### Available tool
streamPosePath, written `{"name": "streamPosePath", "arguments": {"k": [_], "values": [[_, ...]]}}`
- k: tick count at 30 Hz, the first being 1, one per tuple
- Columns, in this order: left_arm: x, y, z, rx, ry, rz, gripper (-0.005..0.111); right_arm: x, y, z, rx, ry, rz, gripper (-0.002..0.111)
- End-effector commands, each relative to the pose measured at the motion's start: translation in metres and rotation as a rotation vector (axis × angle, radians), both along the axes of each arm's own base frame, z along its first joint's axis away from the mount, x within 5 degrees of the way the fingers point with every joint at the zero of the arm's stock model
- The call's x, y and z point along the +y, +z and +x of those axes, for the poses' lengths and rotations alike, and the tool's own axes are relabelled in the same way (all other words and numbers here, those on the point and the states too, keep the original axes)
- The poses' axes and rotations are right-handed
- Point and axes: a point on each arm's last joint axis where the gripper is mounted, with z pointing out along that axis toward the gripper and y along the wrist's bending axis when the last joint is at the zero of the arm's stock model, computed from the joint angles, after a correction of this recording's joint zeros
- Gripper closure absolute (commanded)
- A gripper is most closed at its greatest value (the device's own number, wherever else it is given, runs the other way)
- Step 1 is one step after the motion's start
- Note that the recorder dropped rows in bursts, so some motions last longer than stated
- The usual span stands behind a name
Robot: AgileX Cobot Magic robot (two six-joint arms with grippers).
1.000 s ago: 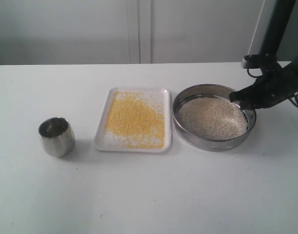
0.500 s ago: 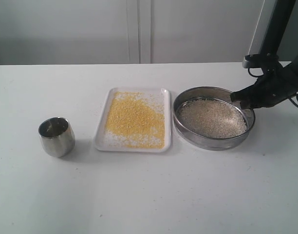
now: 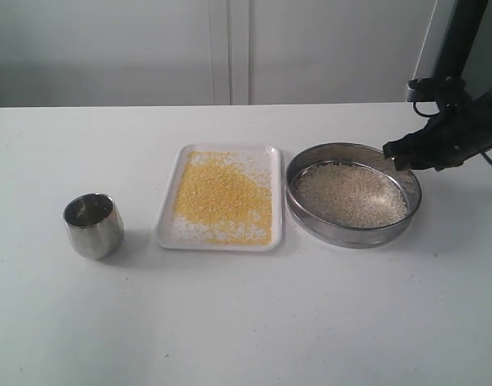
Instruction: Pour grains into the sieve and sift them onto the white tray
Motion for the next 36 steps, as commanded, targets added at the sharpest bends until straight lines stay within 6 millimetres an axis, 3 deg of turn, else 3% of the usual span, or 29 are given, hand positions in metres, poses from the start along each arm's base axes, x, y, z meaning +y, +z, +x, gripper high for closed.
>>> {"name": "streamPosePath", "arguments": {"k": [1, 5, 8, 17, 22, 28, 31, 36], "values": [[-0.001, -0.001, -0.002, 0.004, -0.007, -0.003, 0.107, -0.002, 0.026, -0.004, -0.055, 0.000, -0.008, 0.071], [-0.001, -0.001, -0.002, 0.004, -0.007, -0.003, 0.107, -0.002, 0.048, -0.011, -0.081, 0.036, -0.045, 0.086], [-0.001, -0.001, -0.002, 0.004, -0.007, -0.003, 0.107, -0.001, 0.059, -0.019, -0.062, 0.084, -0.078, 0.108], [-0.001, -0.001, -0.002, 0.004, -0.007, -0.003, 0.107, 0.000, 0.082, -0.047, 0.084, 0.122, -0.112, 0.108], [-0.001, -0.001, -0.002, 0.004, -0.007, -0.003, 0.107, 0.009, 0.098, -0.062, 0.138, 0.158, -0.243, 0.108], [-0.001, -0.001, -0.002, 0.004, -0.007, -0.003, 0.107, 0.023, 0.129, -0.079, 0.109, 0.018, -0.175, 0.108], [-0.001, -0.001, -0.002, 0.004, -0.007, -0.003, 0.107, 0.022, 0.152, -0.104, 0.015, -0.017, -0.158, 0.108], [-0.001, -0.001, -0.002, 0.004, -0.007, -0.003, 0.107, 0.022, 0.166, -0.144, -0.149, -0.040, -0.142, 0.108]]}}
